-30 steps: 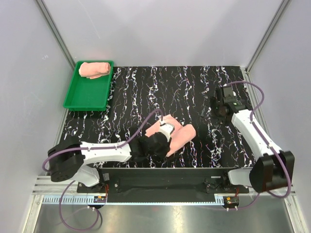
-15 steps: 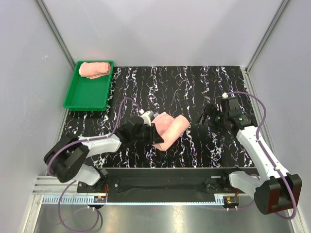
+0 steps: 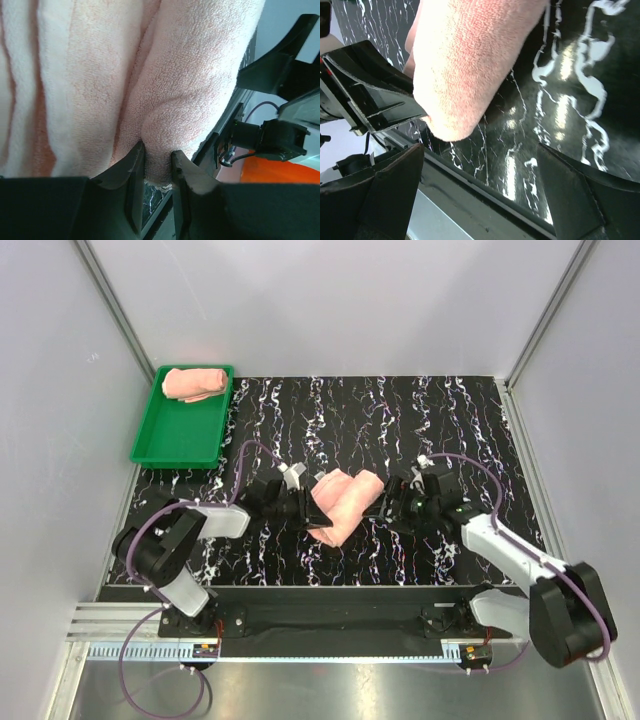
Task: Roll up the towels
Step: Roll the towel
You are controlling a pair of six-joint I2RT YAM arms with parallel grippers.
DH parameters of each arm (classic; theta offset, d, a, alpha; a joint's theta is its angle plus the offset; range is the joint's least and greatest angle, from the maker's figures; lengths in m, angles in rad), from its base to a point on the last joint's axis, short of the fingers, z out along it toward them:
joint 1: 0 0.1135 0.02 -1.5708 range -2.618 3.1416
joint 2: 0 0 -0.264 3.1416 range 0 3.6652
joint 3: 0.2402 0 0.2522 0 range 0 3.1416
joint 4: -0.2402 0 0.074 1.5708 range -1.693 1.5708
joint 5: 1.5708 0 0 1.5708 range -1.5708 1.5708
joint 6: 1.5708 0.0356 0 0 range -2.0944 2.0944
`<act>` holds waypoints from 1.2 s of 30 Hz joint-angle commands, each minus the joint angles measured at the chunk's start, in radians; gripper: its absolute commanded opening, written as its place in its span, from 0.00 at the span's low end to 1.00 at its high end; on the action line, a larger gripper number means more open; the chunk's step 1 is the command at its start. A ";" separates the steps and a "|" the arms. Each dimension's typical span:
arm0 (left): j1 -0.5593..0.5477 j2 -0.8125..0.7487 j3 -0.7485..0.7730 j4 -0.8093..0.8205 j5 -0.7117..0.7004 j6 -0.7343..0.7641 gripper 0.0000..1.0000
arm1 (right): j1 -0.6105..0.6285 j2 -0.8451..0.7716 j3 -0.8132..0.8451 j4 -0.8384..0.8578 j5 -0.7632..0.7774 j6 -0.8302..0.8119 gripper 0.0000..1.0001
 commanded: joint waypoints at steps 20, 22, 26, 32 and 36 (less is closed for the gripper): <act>0.066 0.143 0.029 -0.096 0.045 0.000 0.27 | 0.103 0.532 -0.028 0.791 0.055 0.124 0.92; 0.066 0.139 0.022 -0.091 0.045 -0.002 0.37 | 0.111 0.562 -0.030 0.840 0.049 0.134 0.85; 0.066 0.147 0.016 -0.085 0.051 -0.005 0.48 | 0.131 0.576 -0.030 0.874 0.054 0.144 0.72; 0.066 0.080 0.016 -0.215 -0.031 0.064 0.65 | 0.141 0.517 -0.019 0.753 0.096 0.120 0.58; 0.057 -0.021 0.039 -0.364 -0.203 0.144 0.74 | 0.144 0.461 0.004 0.588 0.150 0.083 0.54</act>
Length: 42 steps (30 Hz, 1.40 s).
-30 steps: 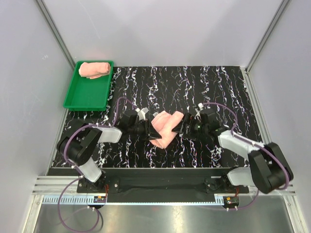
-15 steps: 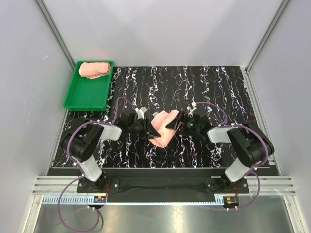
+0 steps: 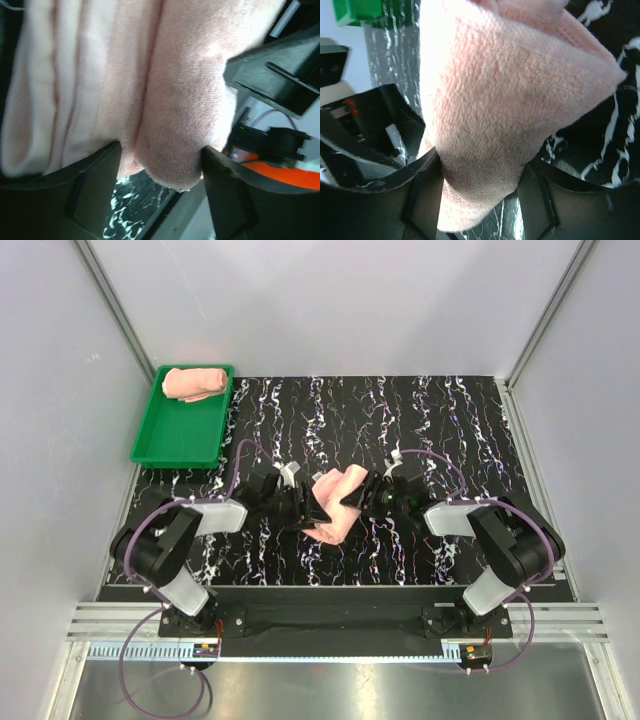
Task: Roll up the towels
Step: Roll the towel
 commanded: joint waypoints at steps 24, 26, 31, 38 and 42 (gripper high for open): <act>-0.692 -0.267 0.171 -0.350 -1.034 0.490 0.90 | 0.156 -0.066 0.342 -0.920 0.310 -0.116 0.57; -0.707 -0.221 0.205 -0.359 -1.042 0.493 0.90 | 0.170 -0.052 0.364 -0.943 0.309 -0.120 0.58; -0.723 -0.120 0.237 -0.348 -1.065 0.496 0.91 | 0.188 -0.044 0.381 -0.968 0.304 -0.116 0.59; -0.723 -0.023 0.260 -0.376 -1.122 0.456 0.88 | 0.188 -0.066 0.378 -0.975 0.271 -0.120 0.59; -0.721 0.021 0.253 -0.362 -1.122 0.453 0.70 | 0.190 -0.080 0.378 -0.974 0.226 -0.128 0.61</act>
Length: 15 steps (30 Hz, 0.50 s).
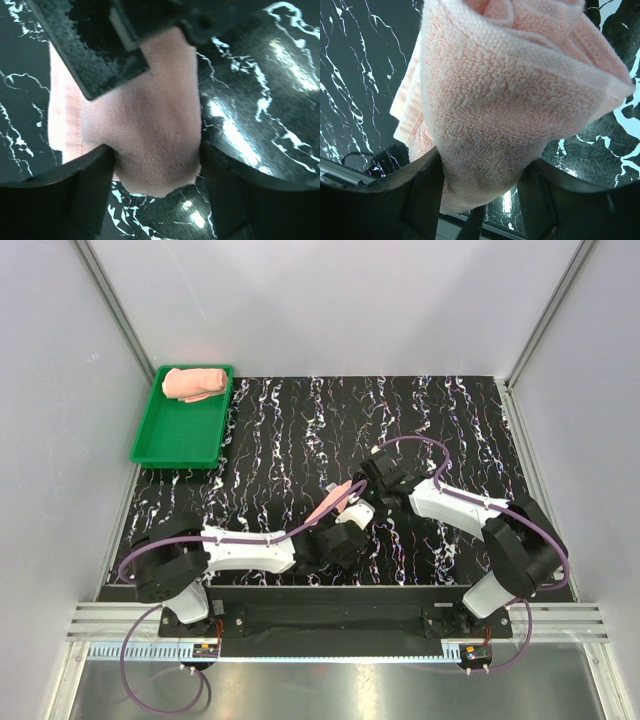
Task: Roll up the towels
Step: Roll the towel
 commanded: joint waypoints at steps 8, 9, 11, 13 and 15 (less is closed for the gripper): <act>0.015 0.069 0.017 0.052 0.053 -0.004 0.46 | 0.024 -0.097 -0.009 -0.156 -0.023 -0.048 0.74; 0.021 0.062 0.015 0.055 0.083 -0.004 0.43 | 0.021 -0.108 -0.008 -0.179 -0.013 -0.048 0.81; 0.052 0.052 0.012 0.053 0.163 -0.015 0.42 | 0.021 -0.120 0.008 -0.209 0.029 -0.053 0.89; 0.078 0.042 0.009 0.056 0.227 -0.032 0.42 | 0.010 -0.143 0.031 -0.265 0.059 -0.062 0.97; 0.115 0.023 0.001 0.053 0.290 -0.047 0.41 | -0.018 -0.180 0.054 -0.301 0.095 -0.073 1.00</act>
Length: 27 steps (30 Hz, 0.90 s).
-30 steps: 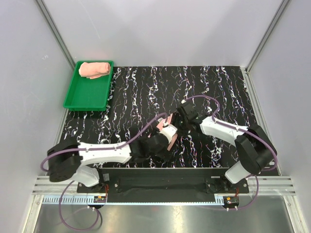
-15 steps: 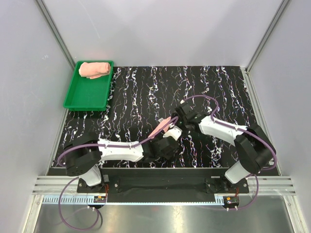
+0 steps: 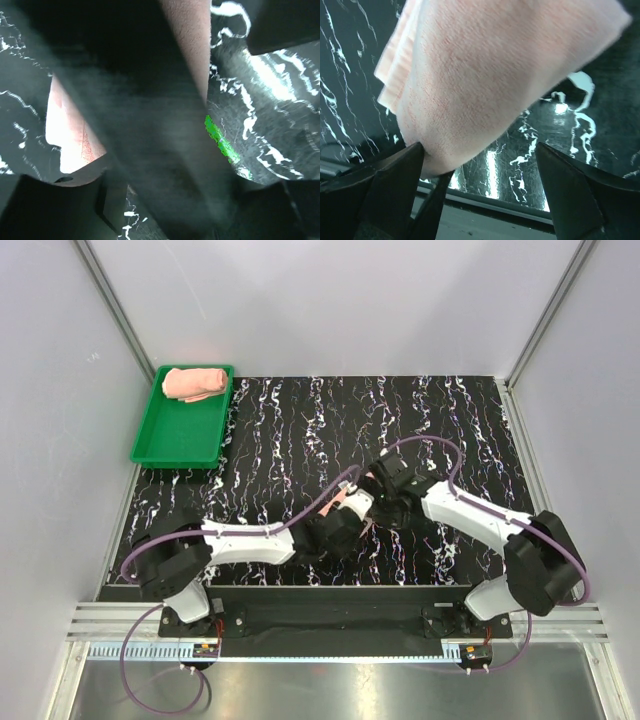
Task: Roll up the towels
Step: Roll the towel, then place the rolled towel into the container
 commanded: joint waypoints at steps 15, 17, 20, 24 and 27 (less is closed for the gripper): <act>0.211 -0.044 -0.044 0.004 0.460 -0.125 0.40 | -0.124 -0.276 -0.005 -0.022 0.008 0.004 1.00; 0.216 -0.038 -0.047 0.013 0.479 -0.130 0.40 | -0.124 -0.264 -0.017 0.004 -0.012 0.014 1.00; 0.223 -0.032 -0.056 0.024 0.505 -0.140 0.40 | -0.124 -0.232 -0.051 0.067 -0.017 0.050 1.00; 0.242 -0.023 -0.073 0.051 0.548 -0.166 0.40 | -0.124 -0.195 -0.090 0.122 0.014 0.101 1.00; 0.251 -0.013 -0.087 0.062 0.577 -0.179 0.40 | -0.126 -0.153 -0.134 0.200 0.006 0.144 1.00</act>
